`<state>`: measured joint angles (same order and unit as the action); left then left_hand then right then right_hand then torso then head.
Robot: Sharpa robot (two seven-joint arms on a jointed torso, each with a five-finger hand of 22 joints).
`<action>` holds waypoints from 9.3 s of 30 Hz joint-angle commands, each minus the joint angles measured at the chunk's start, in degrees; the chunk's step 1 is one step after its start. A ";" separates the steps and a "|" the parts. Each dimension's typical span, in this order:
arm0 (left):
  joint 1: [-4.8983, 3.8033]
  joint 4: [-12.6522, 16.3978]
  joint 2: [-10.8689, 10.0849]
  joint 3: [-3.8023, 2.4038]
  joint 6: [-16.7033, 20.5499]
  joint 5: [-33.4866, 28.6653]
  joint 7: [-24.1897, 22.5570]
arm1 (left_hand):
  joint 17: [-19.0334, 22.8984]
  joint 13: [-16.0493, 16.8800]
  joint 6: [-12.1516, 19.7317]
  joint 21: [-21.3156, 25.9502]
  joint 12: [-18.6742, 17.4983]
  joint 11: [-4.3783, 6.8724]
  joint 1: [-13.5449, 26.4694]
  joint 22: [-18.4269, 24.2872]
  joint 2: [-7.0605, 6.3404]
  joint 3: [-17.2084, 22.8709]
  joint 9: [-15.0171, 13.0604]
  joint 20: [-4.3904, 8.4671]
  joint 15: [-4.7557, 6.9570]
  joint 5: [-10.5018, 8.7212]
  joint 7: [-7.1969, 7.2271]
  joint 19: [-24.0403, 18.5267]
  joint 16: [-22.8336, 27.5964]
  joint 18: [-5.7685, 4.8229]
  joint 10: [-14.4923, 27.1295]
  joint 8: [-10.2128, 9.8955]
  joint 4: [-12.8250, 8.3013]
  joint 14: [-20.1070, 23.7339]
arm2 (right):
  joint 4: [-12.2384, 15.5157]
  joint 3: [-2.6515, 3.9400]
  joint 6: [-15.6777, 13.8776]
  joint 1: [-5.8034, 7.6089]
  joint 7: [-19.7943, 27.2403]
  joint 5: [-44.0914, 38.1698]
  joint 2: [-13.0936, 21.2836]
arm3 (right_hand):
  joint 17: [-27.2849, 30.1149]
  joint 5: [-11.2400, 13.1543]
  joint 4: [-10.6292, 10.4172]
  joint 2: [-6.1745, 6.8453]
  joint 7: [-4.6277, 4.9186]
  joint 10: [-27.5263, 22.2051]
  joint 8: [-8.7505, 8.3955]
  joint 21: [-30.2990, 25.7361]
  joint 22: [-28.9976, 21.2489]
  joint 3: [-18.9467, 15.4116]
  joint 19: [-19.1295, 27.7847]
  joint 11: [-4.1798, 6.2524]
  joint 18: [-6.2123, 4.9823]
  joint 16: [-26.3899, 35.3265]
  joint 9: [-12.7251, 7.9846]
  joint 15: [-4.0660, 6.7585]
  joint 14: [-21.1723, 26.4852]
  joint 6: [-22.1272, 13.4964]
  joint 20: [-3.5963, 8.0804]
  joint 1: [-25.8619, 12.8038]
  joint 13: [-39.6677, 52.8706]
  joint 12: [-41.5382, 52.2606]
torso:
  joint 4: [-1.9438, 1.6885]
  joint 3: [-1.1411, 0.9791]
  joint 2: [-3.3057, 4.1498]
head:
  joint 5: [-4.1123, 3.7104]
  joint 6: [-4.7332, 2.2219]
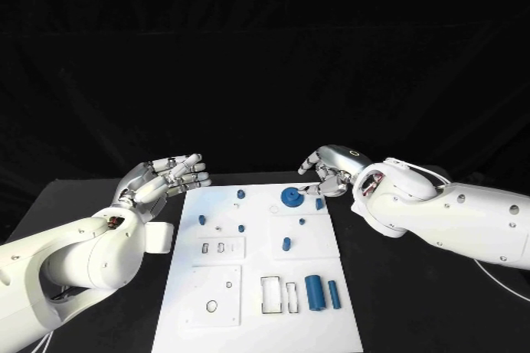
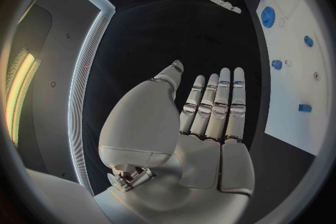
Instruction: Assemble the parts on the task board
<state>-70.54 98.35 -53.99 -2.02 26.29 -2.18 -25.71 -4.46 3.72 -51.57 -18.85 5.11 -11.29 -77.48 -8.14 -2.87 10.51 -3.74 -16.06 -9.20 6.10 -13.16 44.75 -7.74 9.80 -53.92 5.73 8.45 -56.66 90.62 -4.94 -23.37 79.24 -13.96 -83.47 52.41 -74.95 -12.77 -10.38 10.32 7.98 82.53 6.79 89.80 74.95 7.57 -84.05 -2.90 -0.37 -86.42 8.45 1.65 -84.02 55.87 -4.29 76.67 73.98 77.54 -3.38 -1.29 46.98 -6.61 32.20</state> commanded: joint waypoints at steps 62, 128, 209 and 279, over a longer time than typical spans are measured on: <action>-0.03 0.57 -0.50 0.00 -3.18 4.09 0.97 | 0.12 -0.01 -0.28 -0.32 -0.53 -0.25 -0.31 -0.03 0.56 0.00 -0.04 -0.15 0.04 -0.08 -1.10 0.34 0.57 0.61 -0.04 -0.48 -0.59 -0.47 | -7.74 -0.24 4.35 -2.53 -4.24 -5.92 -7.79 | -15.05 -1.48 2.12 -5.66 -1.09 7.47 4.95 0.20 15.05 3.65 -5.95 0.54 0.37 -3.58 3.05 0.02 -5.98 3.60 -0.33 5.22 16.02 12.46 | -0.71 -0.20 0.62 | 0.40 0.82; -0.04 0.56 -0.22 0.00 -3.02 4.09 1.41 | 0.15 -0.04 -0.15 -0.35 -0.77 -0.32 -0.25 -0.01 0.58 -0.11 -0.02 -0.16 0.00 -0.09 -1.15 0.29 0.75 0.61 0.19 -0.68 -0.71 -0.45 | -13.54 -1.73 -0.57 -4.19 -2.99 -13.47 -24.40 | -15.05 -3.34 2.60 -4.85 -0.46 7.47 2.58 0.20 15.05 5.37 -5.95 0.13 0.37 -3.58 3.09 -0.19 -5.98 2.13 -0.27 2.44 16.02 12.46 | -0.66 -0.23 0.65 | 3.10 1.71; -0.03 -0.78 -0.12 0.03 -3.30 3.94 1.87 | 0.21 -0.04 -0.15 -0.42 -1.01 -0.38 -0.23 0.01 0.73 -0.17 -0.03 -0.16 -0.09 -0.08 -1.20 0.27 1.07 0.61 0.31 -0.88 -0.92 -0.31 | -2.96 -1.11 -0.34 -4.08 16.16 9.24 5.25 | -14.76 -2.01 4.17 -1.92 0.39 6.97 -3.23 0.20 15.05 4.35 -5.95 -0.81 0.37 -3.45 1.17 -0.35 -5.91 0.02 -0.63 0.18 15.49 11.86 | 0.35 -0.95 -0.15 | 1.45 1.49; -0.03 -1.07 -0.19 0.02 -3.40 3.94 2.17 | 0.22 -0.02 -0.28 -0.47 -1.08 -0.36 -0.33 0.03 0.83 -0.19 -0.05 -0.17 -0.09 -0.07 -1.18 0.25 1.21 0.61 0.27 -0.93 -1.13 -0.34 | -7.95 -1.15 -0.17 -5.99 11.08 6.39 1.02 | -15.05 -1.26 5.28 -4.46 0.22 7.47 -2.00 0.20 15.05 5.72 -5.95 -0.52 0.37 -3.58 1.25 -0.54 -5.98 3.43 -0.63 0.83 16.02 12.46 | 0.23 -1.06 0.04 | 1.52 2.05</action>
<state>-70.53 97.19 -54.21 -1.97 23.94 1.59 -23.28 -4.33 3.71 -51.57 -19.08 4.39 -11.48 -77.71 -8.13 -2.63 10.38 -3.74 -16.06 -9.20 6.10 -13.16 44.75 -6.86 9.80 -53.72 5.07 7.64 -56.66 82.72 -6.09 -23.38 73.31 -2.12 -75.98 53.51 -74.92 -14.08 -5.21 5.76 8.09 84.04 5.05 89.75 74.92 13.54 -84.13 -3.69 -0.39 -89.79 9.73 1.03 -83.83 59.47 -5.22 77.94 74.92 89.63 -3.15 -2.35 46.99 -5.11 34.21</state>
